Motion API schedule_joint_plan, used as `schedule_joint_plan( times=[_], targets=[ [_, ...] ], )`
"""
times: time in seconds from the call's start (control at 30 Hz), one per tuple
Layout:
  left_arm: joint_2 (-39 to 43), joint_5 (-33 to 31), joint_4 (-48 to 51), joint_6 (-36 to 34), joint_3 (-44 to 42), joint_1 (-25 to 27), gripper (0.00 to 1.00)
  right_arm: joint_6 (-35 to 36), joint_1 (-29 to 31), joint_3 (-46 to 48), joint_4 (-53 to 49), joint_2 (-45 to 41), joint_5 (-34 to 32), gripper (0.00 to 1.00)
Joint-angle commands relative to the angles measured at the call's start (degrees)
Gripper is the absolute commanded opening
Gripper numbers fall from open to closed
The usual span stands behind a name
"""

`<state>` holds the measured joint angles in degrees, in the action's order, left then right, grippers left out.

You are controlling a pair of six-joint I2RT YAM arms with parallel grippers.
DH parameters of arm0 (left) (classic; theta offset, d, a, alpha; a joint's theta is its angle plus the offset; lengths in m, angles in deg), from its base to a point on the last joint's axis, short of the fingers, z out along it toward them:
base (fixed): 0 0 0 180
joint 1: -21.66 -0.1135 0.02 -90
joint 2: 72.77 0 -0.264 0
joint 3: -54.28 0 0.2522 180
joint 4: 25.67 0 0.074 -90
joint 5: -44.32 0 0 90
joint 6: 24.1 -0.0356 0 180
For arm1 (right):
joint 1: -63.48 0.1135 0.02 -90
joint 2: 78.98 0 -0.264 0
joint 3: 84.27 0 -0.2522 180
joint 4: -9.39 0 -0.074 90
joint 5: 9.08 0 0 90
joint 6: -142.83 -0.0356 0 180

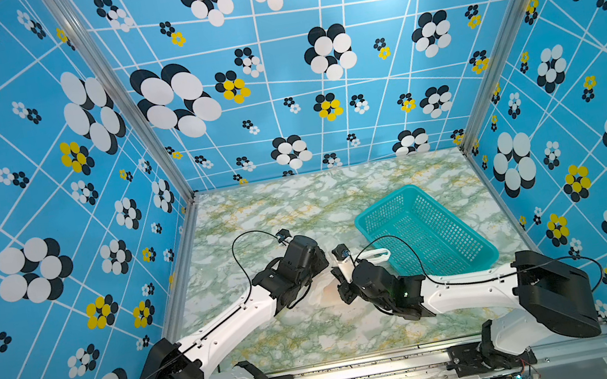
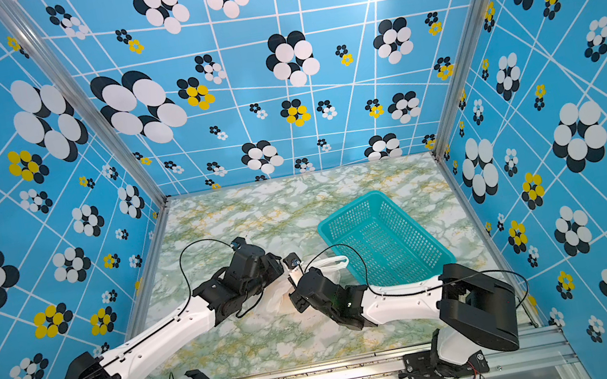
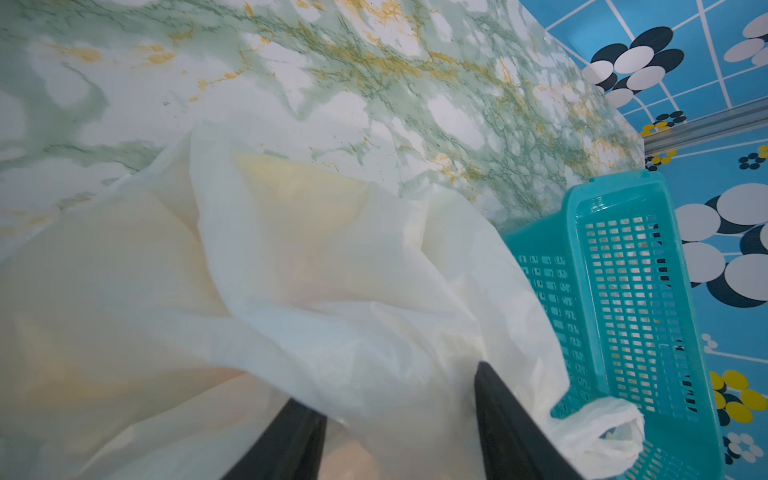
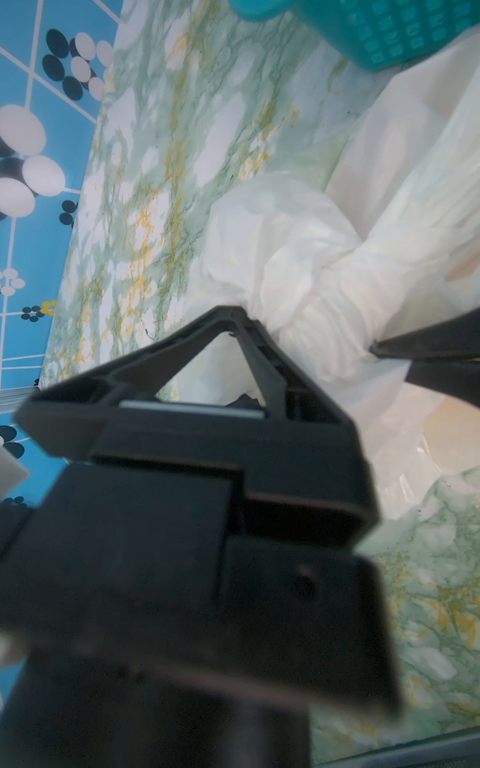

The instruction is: Untie the knot of the plastic bag and take out the fruit

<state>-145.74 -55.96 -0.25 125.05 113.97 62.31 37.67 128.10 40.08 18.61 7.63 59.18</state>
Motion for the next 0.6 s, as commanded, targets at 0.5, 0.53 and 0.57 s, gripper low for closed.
schedule_joint_plan(
  times=[0.5, 0.53, 0.57],
  targets=[
    [4.67, 3.37, 2.72, -8.83, 4.24, -13.96, 0.0, -1.41, 0.7, 6.44, 5.64, -4.57, -9.93, 0.0],
    [5.52, 4.21, 2.67, -9.01, 3.8, -15.75, 0.0, -1.5, 0.69, 7.03, 5.89, -4.97, -10.75, 0.0],
    [6.09, 4.99, 2.75, -9.1, 3.35, -17.21, 0.0, -1.54, 0.63, 7.49, 5.98, -5.27, -11.4, 0.0]
  ],
)
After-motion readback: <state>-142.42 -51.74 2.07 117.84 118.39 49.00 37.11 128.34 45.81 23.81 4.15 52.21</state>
